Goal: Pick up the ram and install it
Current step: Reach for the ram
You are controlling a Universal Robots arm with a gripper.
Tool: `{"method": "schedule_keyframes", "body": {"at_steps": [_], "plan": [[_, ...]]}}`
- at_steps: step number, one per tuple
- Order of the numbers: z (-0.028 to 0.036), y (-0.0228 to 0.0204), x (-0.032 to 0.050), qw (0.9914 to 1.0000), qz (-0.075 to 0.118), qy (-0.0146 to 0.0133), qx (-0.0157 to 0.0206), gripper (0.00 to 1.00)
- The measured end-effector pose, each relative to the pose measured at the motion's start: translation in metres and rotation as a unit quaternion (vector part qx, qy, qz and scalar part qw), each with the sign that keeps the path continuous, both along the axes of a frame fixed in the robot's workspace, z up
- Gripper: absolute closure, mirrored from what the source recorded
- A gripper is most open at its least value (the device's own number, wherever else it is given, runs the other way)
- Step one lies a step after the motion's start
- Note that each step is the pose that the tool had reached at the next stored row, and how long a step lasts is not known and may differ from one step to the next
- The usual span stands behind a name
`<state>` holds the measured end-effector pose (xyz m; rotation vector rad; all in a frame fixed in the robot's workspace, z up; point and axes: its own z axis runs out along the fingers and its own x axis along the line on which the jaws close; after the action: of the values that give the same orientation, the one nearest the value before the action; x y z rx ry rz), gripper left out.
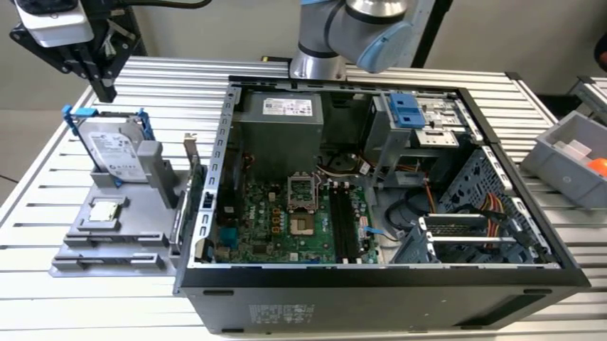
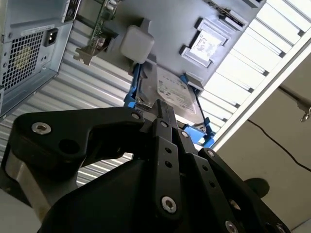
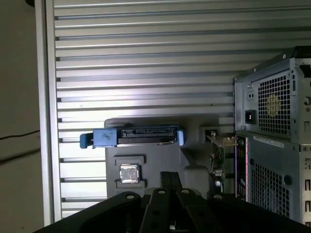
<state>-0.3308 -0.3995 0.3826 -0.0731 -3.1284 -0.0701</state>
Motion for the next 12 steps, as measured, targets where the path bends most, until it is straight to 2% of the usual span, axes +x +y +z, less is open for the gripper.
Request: {"method": "schedule_keyframes", "body": {"at_steps": [7,12], "plan": [[-0.0003,0.0,-0.0095,1.0,0.001,0.0,0.0,1.0],[-0.0004,0.0,-0.0121,0.99999,0.004,0.0,0.0,1.0]]}}
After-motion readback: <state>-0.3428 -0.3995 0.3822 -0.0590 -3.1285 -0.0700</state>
